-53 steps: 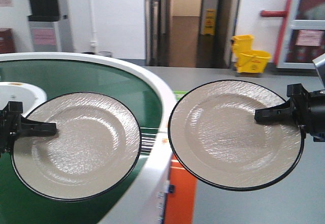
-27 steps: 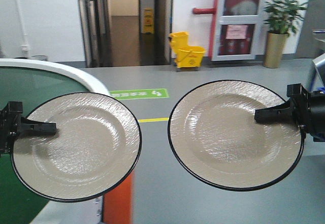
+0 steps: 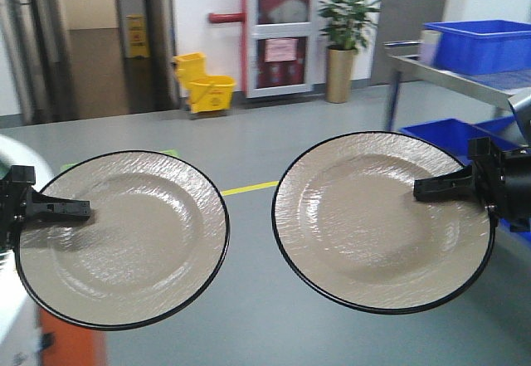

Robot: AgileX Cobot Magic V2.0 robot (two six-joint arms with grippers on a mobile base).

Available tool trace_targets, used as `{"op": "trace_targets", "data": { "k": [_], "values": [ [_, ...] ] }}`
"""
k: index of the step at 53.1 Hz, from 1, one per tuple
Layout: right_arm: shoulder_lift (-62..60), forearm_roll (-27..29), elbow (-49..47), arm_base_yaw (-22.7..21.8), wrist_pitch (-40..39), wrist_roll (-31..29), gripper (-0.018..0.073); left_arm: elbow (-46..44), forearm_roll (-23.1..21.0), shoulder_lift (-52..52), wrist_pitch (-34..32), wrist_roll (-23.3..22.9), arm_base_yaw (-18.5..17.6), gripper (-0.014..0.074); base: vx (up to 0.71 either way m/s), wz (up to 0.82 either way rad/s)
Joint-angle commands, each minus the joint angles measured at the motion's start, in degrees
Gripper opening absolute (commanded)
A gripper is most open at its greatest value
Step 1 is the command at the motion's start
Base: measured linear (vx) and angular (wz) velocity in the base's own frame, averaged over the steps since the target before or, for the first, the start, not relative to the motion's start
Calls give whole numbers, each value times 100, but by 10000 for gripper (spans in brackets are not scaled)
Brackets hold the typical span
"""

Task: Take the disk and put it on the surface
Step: 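Hold both plates upright while the base drives to the steel table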

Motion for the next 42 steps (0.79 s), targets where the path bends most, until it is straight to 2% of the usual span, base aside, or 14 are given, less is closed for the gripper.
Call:
{"op": "trace_targets", "data": {
  "k": [1,25,42],
  "values": [
    [-303,742,-177,-21,-6,46,-9,-213,-796,-295,166,-90,-20,-6,15,-58],
    [-303,742,-177,-21,-6,46,-9,-213,-796,-295,166,-90,-20,-6,20,-57],
    [-303,744,-177,-21,16,46,-9,-213,-796,-295,166,-90,-20,-6,29,-25]
  ]
}}
